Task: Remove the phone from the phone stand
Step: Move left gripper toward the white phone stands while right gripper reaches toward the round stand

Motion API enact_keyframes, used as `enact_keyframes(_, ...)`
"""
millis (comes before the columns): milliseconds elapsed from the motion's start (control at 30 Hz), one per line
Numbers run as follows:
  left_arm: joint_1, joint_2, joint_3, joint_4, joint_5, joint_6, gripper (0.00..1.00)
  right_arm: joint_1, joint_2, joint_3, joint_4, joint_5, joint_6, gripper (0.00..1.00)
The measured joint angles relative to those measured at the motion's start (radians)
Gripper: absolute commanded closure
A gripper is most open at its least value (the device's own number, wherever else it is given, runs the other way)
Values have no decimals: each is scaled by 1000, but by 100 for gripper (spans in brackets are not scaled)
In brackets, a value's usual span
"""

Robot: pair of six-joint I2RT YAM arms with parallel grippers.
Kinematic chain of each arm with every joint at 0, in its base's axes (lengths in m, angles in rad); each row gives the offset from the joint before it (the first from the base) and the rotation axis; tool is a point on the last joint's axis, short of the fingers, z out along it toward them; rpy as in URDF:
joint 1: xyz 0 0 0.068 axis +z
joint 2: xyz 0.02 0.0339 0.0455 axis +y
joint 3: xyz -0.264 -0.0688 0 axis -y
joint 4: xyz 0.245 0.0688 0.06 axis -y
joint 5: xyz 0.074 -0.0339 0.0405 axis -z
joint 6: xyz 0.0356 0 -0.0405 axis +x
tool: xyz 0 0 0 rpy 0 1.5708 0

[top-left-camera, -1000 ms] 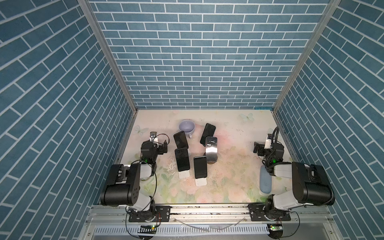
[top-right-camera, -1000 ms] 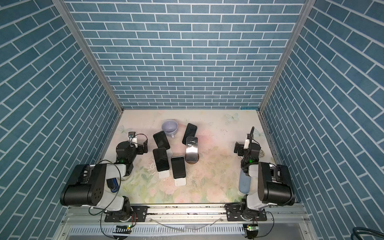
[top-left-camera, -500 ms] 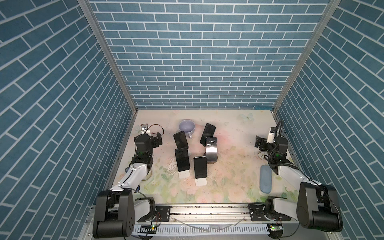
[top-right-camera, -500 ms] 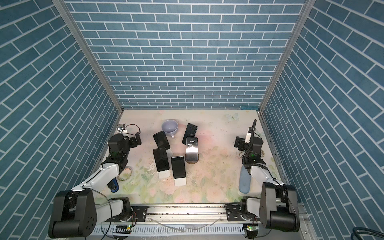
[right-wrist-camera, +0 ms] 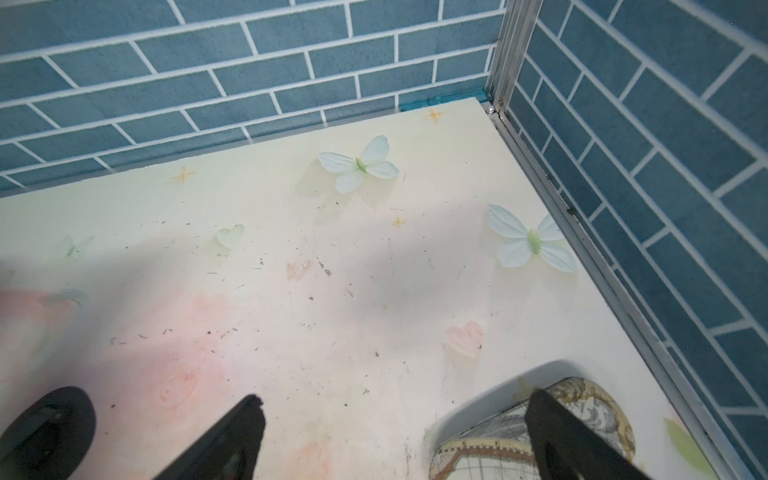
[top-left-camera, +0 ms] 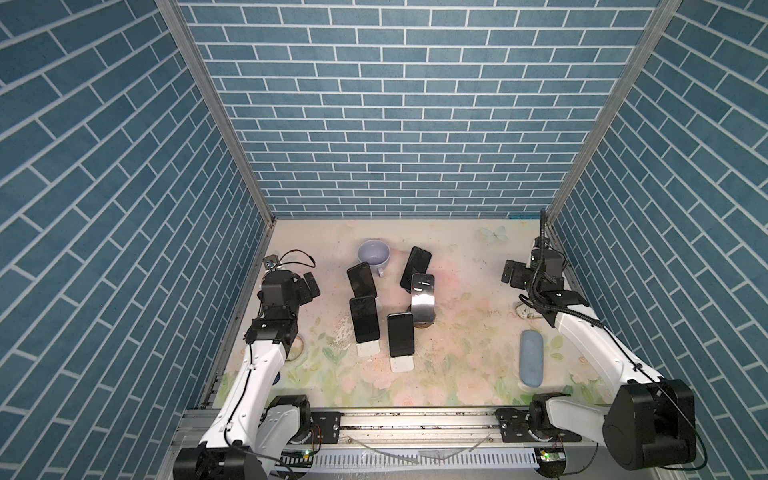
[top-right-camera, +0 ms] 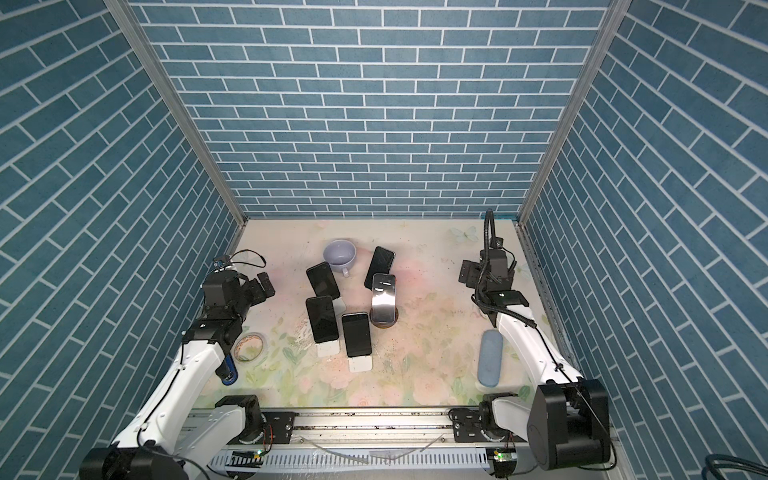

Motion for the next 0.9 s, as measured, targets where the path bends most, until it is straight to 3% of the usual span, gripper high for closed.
enact_keyframes(333, -69, -66, 86, -170, 41, -21, 0, 132, 72, 150, -244, 27, 121, 1)
enact_keyframes(667, -296, -18, 182, -257, -15, -9, 0, 308, 159, 269, -328, 14, 195, 1)
enact_keyframes(900, -369, -3, 206, -274, -56, -6, 0, 463, 235, 330, -343, 28, 256, 1)
